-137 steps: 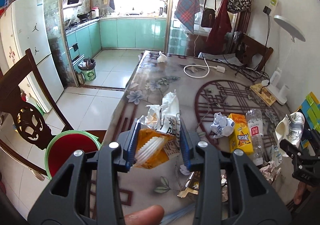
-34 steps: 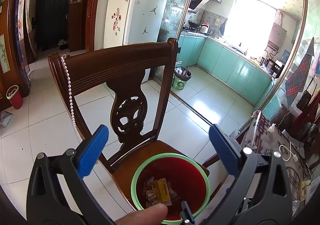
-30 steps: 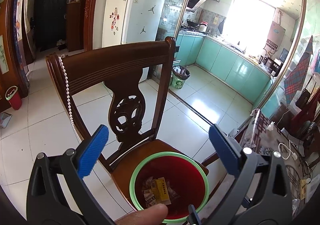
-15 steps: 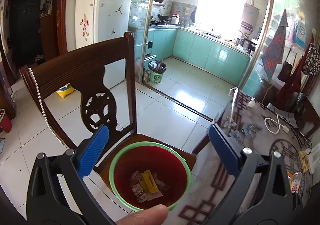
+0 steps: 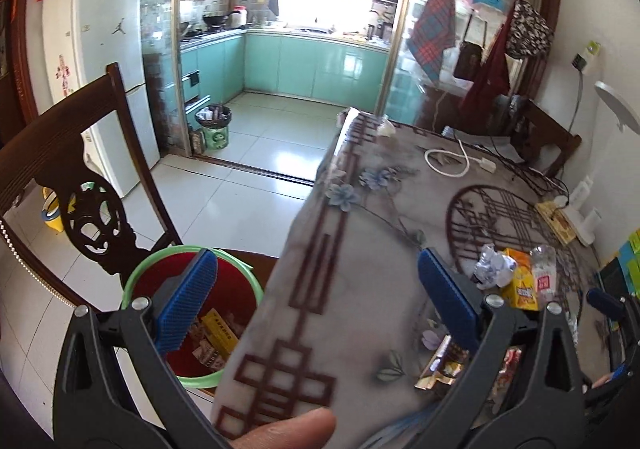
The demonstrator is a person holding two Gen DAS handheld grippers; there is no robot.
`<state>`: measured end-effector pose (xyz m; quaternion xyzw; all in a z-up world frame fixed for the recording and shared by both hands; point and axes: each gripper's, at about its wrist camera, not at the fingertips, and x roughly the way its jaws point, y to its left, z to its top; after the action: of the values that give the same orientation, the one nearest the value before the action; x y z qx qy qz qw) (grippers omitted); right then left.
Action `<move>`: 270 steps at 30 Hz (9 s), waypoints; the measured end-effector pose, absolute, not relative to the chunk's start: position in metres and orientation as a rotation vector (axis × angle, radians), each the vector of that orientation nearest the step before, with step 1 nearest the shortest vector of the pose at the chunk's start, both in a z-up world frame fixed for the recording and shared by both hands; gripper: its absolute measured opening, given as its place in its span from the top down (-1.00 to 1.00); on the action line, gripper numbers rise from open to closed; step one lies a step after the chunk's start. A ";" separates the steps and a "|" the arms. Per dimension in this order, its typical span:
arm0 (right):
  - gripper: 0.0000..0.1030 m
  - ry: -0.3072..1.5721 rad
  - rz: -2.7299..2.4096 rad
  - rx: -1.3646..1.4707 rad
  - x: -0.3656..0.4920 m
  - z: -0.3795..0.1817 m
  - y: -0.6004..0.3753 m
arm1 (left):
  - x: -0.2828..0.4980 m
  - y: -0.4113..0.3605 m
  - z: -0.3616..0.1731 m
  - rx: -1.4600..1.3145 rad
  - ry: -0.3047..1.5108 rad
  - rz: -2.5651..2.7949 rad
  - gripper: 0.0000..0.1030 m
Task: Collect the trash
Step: 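Move both open grippers back over the table toward the remaining trash, then grasp the brown cigarette pack with the left gripper while the right grasps crumpled paper, then carry the cigarette pack and crumpled paper over the red bucket with both grippers, then open the left gripper to drop the cigarette pack while the right releases the paper, then move both open grippers back over the table toward the remaining trash, then grasp the crumpled foil wrapper with the left gripper while the right grasps the blue-white snack bag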
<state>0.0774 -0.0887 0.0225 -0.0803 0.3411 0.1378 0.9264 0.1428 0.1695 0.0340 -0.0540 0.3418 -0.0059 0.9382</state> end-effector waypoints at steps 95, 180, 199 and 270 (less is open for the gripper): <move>-0.13 0.994 0.140 -0.222 0.070 -0.106 -0.210 | 0.166 0.030 -0.056 0.090 0.971 -0.187 0.07; -0.03 0.714 0.702 -0.333 0.152 -0.009 0.193 | 0.156 0.402 0.042 -0.286 0.667 0.496 -0.91; -0.53 0.762 0.730 -0.343 0.162 -0.045 0.256 | 0.129 0.447 0.051 -0.448 0.605 0.572 -0.91; -0.87 0.803 0.012 0.055 0.056 -0.017 -0.296 | 0.112 -0.054 -0.046 0.225 0.916 -0.391 -0.91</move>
<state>0.0557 -0.2957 -0.0168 0.0267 0.3906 0.0056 0.9202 0.1117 -0.0539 -0.0458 0.1078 0.4383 -0.1872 0.8725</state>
